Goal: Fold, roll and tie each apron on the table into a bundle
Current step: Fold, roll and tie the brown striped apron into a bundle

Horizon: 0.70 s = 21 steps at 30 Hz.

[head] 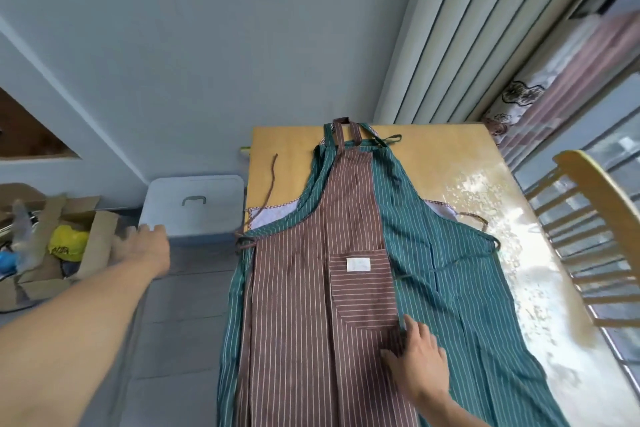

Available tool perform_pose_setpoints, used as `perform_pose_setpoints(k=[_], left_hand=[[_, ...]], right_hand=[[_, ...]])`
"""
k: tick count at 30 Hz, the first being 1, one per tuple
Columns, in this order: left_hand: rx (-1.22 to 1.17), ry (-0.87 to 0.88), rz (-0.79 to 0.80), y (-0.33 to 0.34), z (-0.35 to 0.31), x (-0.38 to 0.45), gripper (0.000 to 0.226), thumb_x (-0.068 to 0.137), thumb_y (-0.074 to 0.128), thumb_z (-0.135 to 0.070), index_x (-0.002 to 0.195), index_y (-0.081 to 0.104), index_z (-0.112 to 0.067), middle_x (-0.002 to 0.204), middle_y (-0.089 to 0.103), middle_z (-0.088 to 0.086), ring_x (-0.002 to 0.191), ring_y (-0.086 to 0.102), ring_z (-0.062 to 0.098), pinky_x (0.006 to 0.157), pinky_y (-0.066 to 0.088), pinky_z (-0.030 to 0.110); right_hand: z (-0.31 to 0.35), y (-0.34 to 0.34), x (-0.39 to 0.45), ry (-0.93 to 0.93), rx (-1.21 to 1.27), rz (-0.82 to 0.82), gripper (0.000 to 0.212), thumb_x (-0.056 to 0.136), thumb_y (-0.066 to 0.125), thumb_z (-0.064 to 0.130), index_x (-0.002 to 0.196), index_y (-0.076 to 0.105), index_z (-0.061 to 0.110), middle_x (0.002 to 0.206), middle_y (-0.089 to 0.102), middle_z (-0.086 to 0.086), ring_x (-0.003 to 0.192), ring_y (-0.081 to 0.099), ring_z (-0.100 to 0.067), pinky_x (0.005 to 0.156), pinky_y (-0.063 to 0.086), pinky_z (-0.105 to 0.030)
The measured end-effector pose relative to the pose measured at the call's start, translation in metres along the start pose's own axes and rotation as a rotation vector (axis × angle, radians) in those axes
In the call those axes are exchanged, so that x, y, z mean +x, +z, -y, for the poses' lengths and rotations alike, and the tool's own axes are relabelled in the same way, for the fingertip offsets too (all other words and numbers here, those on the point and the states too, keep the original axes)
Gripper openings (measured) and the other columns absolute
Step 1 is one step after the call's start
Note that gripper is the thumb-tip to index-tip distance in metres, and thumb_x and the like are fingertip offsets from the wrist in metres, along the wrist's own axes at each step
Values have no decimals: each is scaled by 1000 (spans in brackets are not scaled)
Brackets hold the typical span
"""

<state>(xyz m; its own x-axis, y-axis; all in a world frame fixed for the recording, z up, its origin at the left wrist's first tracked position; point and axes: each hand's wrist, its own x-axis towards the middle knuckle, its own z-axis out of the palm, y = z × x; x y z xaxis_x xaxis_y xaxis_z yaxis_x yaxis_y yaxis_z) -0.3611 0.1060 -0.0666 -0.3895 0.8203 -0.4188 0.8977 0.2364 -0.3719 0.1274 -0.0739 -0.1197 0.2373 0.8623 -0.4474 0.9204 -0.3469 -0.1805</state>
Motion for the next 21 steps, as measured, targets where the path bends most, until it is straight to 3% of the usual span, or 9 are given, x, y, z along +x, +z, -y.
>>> perform_pose_setpoints(k=[3,6,9,12,14,16,18,21], left_hand=[[-254,266,-36,2,-26,-32,47,90,64,-31,135,52,-23,137,55,5,124,50,27,100,45,39],[-559,465,62,7,-67,-82,40,95,66,-33,132,56,-26,142,53,0,131,48,23,107,42,42],[-624,676,83,27,-116,-143,52,96,62,-39,145,45,-32,154,42,-5,144,36,20,121,26,46],[-461,899,124,56,-154,-189,75,97,54,-53,159,16,-37,167,9,-9,156,3,18,126,-2,47],[-411,935,260,74,-173,-207,72,99,38,-64,160,12,-36,169,-3,-7,155,-10,18,125,-9,49],[-480,897,340,86,-183,-214,69,100,26,-68,160,21,-34,169,-2,-8,155,-12,16,125,-8,48],[-647,810,386,87,-186,-213,66,102,23,-65,158,30,-31,169,11,-7,156,0,15,127,-2,43],[-977,634,521,72,-180,-203,65,103,24,-63,155,37,-27,163,33,1,151,28,23,123,20,39]], right_hand=[[-2,8,-26,229,99,68,57,82,67,68,125,49,35,119,66,11,113,59,-13,104,45,-37],[4,6,-44,276,208,170,39,86,68,63,100,62,26,85,68,12,81,63,-6,86,54,-28],[4,5,-53,312,486,274,36,92,73,33,110,57,7,94,68,1,74,61,-4,68,52,-21],[2,5,-66,268,624,264,43,89,74,20,127,56,12,115,72,-5,94,73,-18,87,60,-39],[16,-10,-83,211,728,237,34,93,63,4,124,61,17,106,77,-2,89,76,-19,85,62,-41],[32,-22,-96,134,806,197,41,92,56,-6,121,66,21,100,78,1,89,76,-18,86,62,-45],[52,-34,-110,3,852,190,55,88,52,-11,128,64,26,106,77,6,94,75,-16,88,61,-45],[83,-36,-127,-216,727,195,84,81,49,-10,147,46,43,126,68,24,111,68,-3,92,57,-28]])
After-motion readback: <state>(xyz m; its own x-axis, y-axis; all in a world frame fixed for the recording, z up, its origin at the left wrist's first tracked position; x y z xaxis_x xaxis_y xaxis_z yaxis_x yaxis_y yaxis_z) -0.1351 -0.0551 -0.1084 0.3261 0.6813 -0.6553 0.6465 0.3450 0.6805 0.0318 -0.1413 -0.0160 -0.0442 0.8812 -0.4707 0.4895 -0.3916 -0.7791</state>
